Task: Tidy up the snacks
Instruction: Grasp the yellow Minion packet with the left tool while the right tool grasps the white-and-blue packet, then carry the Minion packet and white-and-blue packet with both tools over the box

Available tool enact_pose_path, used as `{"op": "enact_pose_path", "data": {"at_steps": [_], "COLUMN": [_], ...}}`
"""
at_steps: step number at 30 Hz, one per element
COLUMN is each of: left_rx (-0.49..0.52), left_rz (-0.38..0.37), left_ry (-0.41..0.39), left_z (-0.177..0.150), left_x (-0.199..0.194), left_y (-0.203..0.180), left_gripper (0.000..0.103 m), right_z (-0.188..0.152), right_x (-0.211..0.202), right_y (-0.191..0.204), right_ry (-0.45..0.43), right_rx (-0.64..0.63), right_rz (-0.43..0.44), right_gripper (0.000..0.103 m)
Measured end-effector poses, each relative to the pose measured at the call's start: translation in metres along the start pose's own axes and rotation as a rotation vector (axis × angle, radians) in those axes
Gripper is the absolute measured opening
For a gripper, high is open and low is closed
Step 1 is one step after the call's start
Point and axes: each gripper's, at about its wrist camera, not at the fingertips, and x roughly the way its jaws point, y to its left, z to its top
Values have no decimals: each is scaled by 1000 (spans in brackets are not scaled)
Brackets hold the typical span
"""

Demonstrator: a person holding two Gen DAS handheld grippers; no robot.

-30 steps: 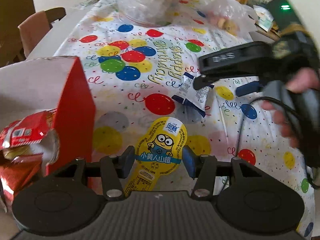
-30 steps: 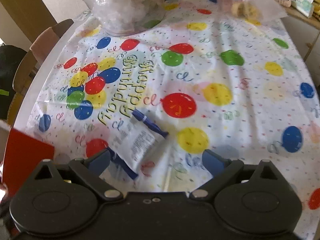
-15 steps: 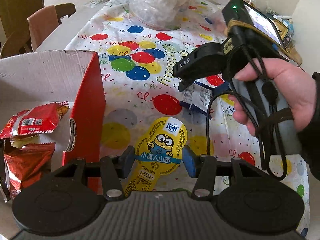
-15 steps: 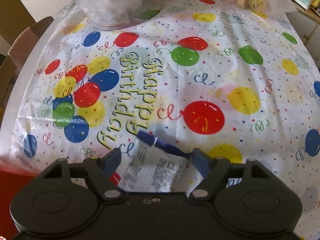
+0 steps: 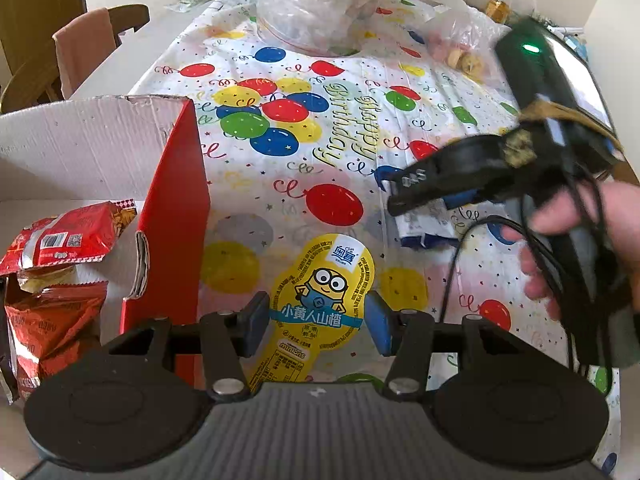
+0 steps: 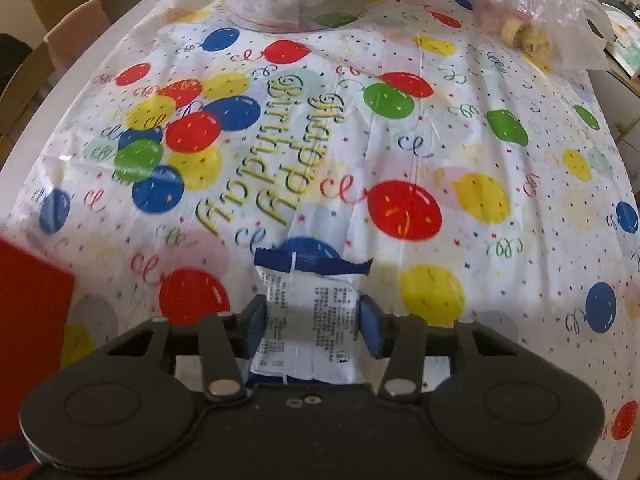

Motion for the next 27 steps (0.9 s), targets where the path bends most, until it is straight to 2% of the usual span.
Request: {"op": "enact_pose_path", "data": {"at_steps": [10, 20, 27], "left_rx": [11, 22, 19], "left_rz": [-20, -62, -62], "left_ry": [-23, -71, -103], "left_z": [-6, -10, -7], "left_x": [-16, -67, -104], "left_y": [-6, -11, 3], "left_gripper": [51, 51, 51], "right_z": [-37, -71, -90], "right_x": [-51, -125, -169], "right_y": [-24, -32, -18], "right_ry": [-42, -122, -168], "right_rx": [10, 10, -19], "right_rz": [72, 94, 100], "right_gripper": [46, 46, 46]}}
